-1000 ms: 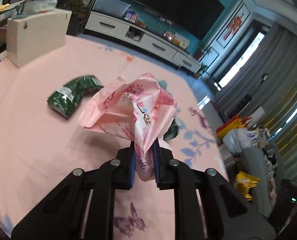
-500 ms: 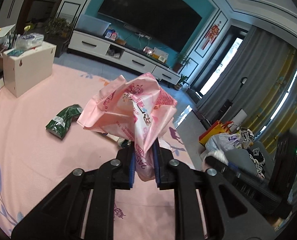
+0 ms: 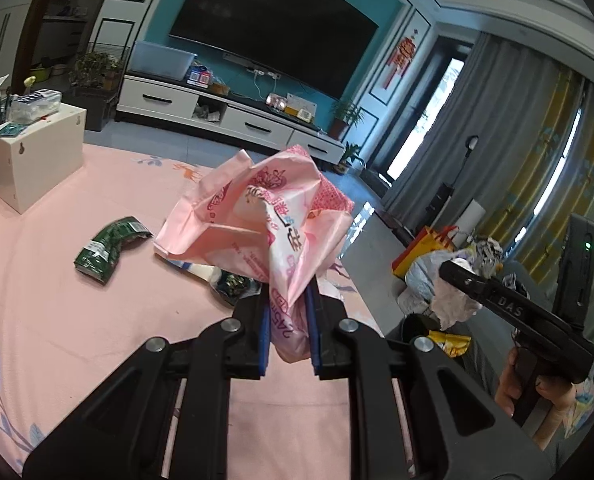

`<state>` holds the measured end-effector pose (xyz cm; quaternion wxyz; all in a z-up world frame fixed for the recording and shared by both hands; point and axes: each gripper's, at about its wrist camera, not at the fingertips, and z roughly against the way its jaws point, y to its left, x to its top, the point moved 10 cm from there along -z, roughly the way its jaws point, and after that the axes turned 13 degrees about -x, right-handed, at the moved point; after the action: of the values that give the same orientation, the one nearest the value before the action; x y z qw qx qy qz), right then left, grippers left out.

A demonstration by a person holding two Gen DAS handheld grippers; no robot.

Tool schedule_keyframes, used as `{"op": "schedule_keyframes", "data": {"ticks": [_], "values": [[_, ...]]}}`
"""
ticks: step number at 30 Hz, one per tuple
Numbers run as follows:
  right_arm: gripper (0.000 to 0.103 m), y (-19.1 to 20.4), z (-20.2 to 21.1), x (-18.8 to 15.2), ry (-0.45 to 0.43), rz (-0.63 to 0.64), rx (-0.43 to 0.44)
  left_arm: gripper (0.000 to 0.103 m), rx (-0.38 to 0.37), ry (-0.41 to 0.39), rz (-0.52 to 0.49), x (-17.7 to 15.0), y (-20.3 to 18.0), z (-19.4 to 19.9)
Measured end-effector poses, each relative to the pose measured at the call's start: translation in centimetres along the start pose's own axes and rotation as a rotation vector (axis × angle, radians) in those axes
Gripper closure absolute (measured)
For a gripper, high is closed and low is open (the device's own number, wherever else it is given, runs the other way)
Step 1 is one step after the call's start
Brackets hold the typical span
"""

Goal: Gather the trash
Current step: 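Lift the tissue and pink bag and carry both toward the black bin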

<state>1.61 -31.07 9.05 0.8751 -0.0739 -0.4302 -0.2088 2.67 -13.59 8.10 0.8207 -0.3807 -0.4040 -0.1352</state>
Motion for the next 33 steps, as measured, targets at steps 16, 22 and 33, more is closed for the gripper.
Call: {"op": "schedule_keyframes", "data": {"ticks": [16, 22, 33], "values": [[0.069, -11.8, -0.4, -1.2, 0.021, -0.22, -0.14, 0.087, -0.095, 0.157, -0.127, -5.2, -9.0, -8.0], [0.069, -16.4, -0.1, -2.1, 0.024, -0.334, -0.16, 0.087, -0.124, 0.228, -0.198, -7.6, -13.4, -11.9], [0.068, -22.6, -0.8, -4.5, 0.069, -0.496, -0.22, 0.087, -0.224, 0.387, -0.26, -13.7, -19.6, -17.6]]}}
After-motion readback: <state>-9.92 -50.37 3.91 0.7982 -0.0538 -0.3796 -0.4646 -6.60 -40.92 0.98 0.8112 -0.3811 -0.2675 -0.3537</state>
